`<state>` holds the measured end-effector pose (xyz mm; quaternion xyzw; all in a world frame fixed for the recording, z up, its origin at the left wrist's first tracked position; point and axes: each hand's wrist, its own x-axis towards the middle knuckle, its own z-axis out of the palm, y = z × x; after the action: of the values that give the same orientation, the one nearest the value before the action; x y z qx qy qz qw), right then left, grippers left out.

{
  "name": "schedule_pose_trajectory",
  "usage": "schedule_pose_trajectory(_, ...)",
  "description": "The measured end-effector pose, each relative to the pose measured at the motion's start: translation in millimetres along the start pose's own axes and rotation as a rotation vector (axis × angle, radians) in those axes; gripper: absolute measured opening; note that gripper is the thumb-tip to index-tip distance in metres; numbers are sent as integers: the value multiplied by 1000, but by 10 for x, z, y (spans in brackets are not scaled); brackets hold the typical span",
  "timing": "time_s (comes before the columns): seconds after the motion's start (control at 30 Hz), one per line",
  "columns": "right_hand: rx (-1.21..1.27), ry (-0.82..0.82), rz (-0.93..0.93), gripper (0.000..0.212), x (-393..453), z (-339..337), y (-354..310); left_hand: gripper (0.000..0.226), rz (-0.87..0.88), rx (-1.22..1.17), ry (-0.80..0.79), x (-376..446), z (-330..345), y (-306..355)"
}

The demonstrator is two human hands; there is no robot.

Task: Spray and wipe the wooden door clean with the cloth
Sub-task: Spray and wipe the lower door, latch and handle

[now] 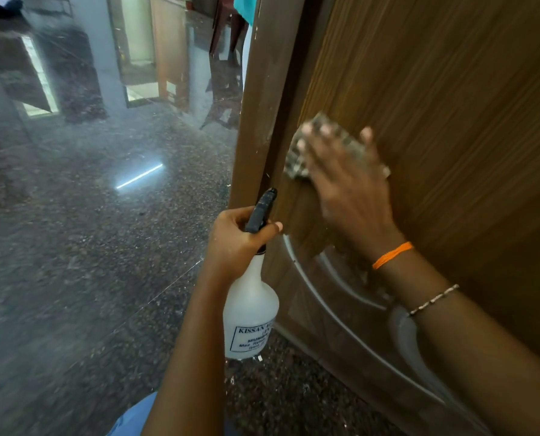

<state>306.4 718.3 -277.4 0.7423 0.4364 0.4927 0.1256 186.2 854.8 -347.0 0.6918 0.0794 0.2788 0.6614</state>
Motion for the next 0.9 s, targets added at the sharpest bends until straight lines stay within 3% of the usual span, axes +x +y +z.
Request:
schedule_pose_trajectory(0.1,-24,66,103,50,34,-123,198,39,-46,21,-44,-11,33,-11)
schedule_pose_trajectory(0.23,-42,56,87,56,-364,-24,107,24,-77,79,-102,-21,101,-106)
schedule_pose_trajectory(0.33,39,-78,-43,60,-966,136,-143,25,-91,155,-159,-39,178,-201)
schedule_pose_trajectory(0.43,61,-335,-274,71,-1575,203,-379,21,-86,208,-207,-96,280,-212)
schedule_pose_trajectory(0.5,21,-399,-291,77,-1754,165,-384,23,-69,224,-228,-150,357,-182)
schedule_pose_trajectory(0.73,-50,-167,24,54,-1436,-355,388,26,-64,131,-254,-316,610,-83)
schedule_pose_trajectory(0.9,-44,-101,84,46,-1405,-670,811,20,-15,123,-356,-537,849,-141)
